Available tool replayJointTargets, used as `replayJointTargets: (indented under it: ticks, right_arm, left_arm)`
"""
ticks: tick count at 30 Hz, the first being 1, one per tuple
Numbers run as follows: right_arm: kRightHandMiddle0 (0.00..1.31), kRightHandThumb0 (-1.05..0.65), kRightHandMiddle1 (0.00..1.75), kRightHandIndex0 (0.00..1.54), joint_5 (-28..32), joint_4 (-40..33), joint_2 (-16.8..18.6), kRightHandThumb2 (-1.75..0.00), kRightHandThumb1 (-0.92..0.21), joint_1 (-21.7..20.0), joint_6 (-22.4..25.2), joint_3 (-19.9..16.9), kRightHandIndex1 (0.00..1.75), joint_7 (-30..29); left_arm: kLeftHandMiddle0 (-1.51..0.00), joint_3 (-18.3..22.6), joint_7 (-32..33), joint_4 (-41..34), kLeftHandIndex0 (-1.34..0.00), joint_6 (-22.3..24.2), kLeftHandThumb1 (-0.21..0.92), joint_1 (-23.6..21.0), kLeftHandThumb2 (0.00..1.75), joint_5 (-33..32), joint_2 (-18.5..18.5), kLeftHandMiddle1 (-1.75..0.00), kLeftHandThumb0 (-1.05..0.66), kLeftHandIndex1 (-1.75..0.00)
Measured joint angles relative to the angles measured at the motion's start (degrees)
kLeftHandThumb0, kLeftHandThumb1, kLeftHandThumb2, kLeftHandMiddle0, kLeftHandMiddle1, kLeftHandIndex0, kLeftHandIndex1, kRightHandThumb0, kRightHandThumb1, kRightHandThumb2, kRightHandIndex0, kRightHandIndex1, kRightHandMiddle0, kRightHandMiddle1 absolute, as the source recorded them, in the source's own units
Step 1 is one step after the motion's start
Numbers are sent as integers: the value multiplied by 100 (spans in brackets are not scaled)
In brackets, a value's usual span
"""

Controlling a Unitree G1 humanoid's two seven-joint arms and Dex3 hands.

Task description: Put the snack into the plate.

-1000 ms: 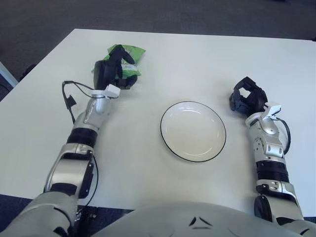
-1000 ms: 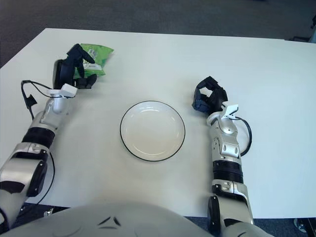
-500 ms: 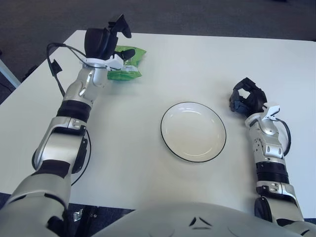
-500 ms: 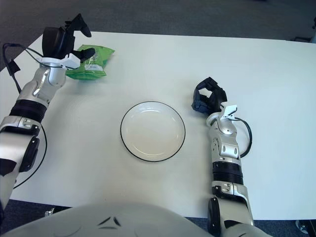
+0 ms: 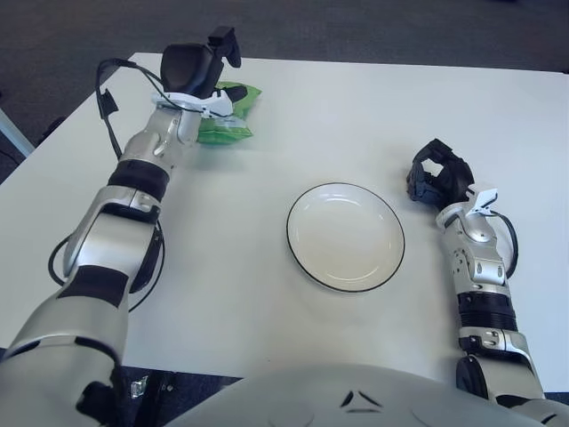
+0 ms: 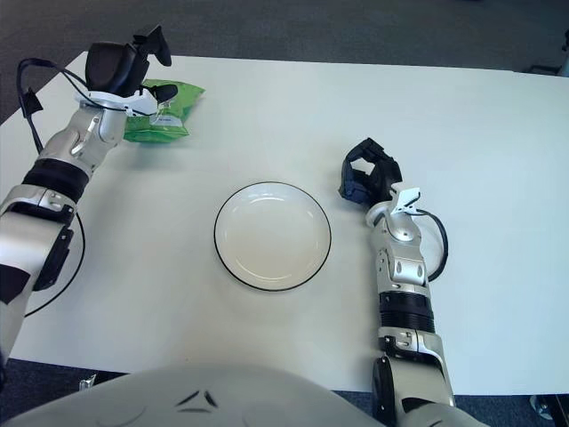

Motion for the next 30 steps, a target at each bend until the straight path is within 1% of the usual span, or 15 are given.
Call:
replayJointTargets:
  ticks: [3,4,5,6,8,9,10,12,13,14,16,19,23,30]
  right_arm:
    - [54,-45,175,131,0,-14,-1,-120,-41,17,19,-1,175,9]
    - [54,-45,175,131,0,-23,-2,-120,-41,25,28,-1,175,10]
    - [54,-45,175,131,0,-31,-3,-120,-41,34,36,-1,175,10]
    - [54,-45,175,131,0,-50,-4,-120,-41,43,47,-1,175,10]
    - [54,-45,175,131,0,-84,-5,-120,-41,52,83,-2,175,10]
    - [54,-45,175,131,0,-93,-5,-120,-41,53,93,-2,175,10]
    - [54,-45,175,131,1,-105,-5,-120,-41,54,109,-3,175,10]
    - [54,-45,175,131,4,-128,-5,-120,-41,56,139,-5,175,10]
    - [54,-45,175,131,6,-141,-4,-120,-41,58,146,-7,175,10]
    - [54,-45,175,131,8,-154,-4,-120,-41,59,159,-9,175,10]
    - [54,-45,175,130,9,-174,-2,-120,-41,63,182,-10,175,10]
    - [54,-45,175,130,9,-194,-2,-120,-41,68,203,-12,175,10]
    - [54,-45,175,130,9,-261,0,-120,-41,98,247,-12,175,10]
    - [54,-45,175,131,10,-327,0,-121,-41,135,277,-17,175,12]
  left_arm:
    - [-46,-206,44,529,-26,70,82,-270,66,49,-63,-137,-37,-175]
    - [-44,-286,56,753,-25,110,84,-370,63,58,-102,-134,-37,-175]
    - [-38,-340,53,910,-17,133,87,-452,69,68,-136,-129,-52,-167]
    - [-35,-426,38,1127,-13,159,89,-550,72,87,-176,-125,-62,-161]
    - [-27,-577,-14,1427,-6,176,90,-688,78,120,-228,-119,-72,-153]
    - [-20,-632,-36,1507,-4,175,91,-721,87,137,-240,-105,-79,-138]
    - [-17,-717,-64,1598,-3,171,91,-757,90,175,-249,-99,-81,-132]
    - [-10,-867,-137,1698,-1,158,92,-788,101,218,-249,-79,-87,-109]
    - [-9,-943,-171,1746,-1,159,92,-799,103,238,-249,-75,-88,-105]
    - [-6,-1025,-213,1814,-1,166,92,-809,106,268,-253,-68,-90,-97]
    - [-3,-1131,-292,1890,0,213,92,-812,111,301,-263,-58,-91,-86]
    - [-1,-1253,-429,2003,0,284,92,-812,114,302,-288,-49,-92,-78]
    - [0,-1333,-743,2101,0,515,92,-813,119,278,-352,-34,-91,-63]
    - [0,-1437,-1146,2236,0,938,92,-812,124,216,-534,-26,-94,-53]
